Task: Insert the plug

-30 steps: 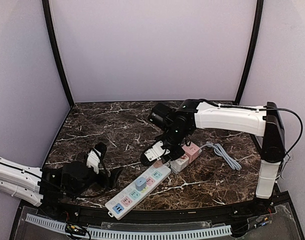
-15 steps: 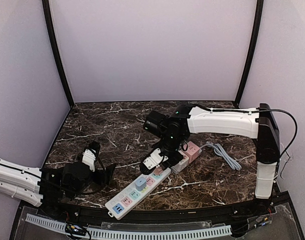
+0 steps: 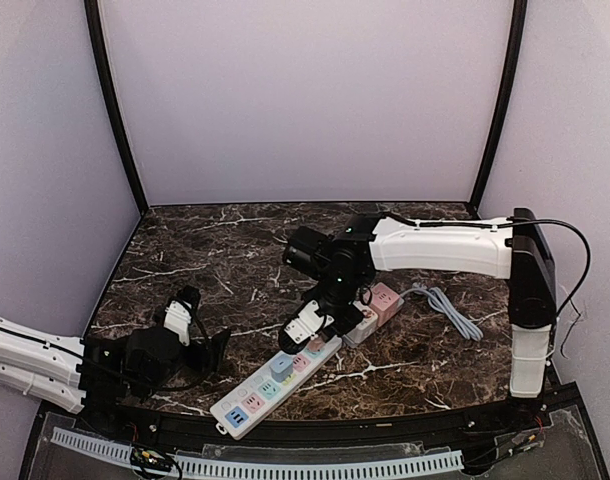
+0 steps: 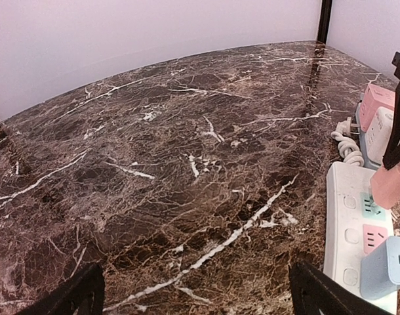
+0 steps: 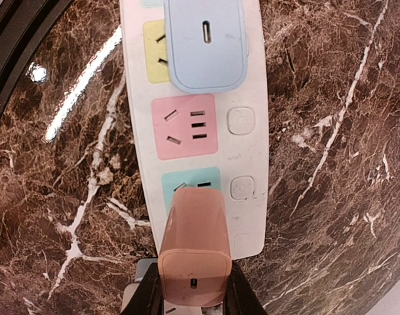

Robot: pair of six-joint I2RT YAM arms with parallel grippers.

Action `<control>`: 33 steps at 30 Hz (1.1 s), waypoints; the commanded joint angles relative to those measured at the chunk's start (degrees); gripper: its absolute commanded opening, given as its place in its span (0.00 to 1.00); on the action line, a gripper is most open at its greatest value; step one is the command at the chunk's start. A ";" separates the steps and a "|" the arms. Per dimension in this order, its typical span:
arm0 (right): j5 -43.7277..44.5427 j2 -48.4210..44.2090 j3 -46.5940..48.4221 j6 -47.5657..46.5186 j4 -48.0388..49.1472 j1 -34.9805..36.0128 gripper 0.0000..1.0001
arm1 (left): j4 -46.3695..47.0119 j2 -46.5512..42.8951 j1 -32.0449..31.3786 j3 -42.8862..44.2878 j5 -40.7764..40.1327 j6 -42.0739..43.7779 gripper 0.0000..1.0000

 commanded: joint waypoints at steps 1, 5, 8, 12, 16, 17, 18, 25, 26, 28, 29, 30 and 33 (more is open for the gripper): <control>1.64 1.60 1.07 -1.06 0.93 0.94 0.00 | 0.13 -0.04 0.44 -1.29 -0.51 -0.59 0.99; 2.74 2.08 1.02 -1.40 1.30 0.95 0.00 | 0.13 -0.28 0.42 -1.55 -0.54 -0.66 0.99; 2.55 2.31 1.13 -1.62 1.33 1.04 0.00 | 0.13 -0.56 0.42 -1.74 -0.54 -0.68 0.99; 2.22 2.28 1.07 -1.93 1.33 1.38 0.00 | 0.05 -0.77 0.42 -1.84 -0.53 -0.66 0.99; 2.11 1.79 0.25 -2.02 1.45 1.77 0.00 | 0.04 -0.88 0.42 -1.98 -0.63 -0.60 0.99; 2.01 1.54 -0.15 -2.07 1.60 1.97 0.00 | 0.04 -0.93 0.42 -2.00 -0.68 -0.64 0.99; 1.99 1.27 -0.44 -2.15 1.77 2.15 0.00 | 0.04 -0.92 0.46 -2.02 -0.67 -0.65 0.99; 2.20 -0.38 -1.79 -2.16 1.87 3.04 0.00 | 0.10 -1.15 0.50 -2.11 -0.73 -0.59 0.99; 2.50 -0.55 -2.04 -2.02 1.85 3.06 0.00 | 0.07 -1.15 0.50 -2.11 -0.73 -0.64 0.99; 3.45 -0.89 -2.79 -1.81 1.94 3.06 0.00 | 0.00 -1.21 0.50 -2.11 -0.65 -0.64 0.99; 4.64 -0.92 -3.23 -1.58 1.97 3.06 0.00 | -0.03 -1.21 0.50 -2.17 -0.64 -0.67 0.99; 5.36 -1.00 -3.69 -1.44 1.94 3.06 0.00 | -0.04 -1.27 0.50 -2.19 -0.59 -0.67 0.99; 5.77 -1.18 -4.05 -0.98 1.94 3.06 0.00 | -0.04 -1.45 0.50 -2.26 -0.51 -0.76 0.99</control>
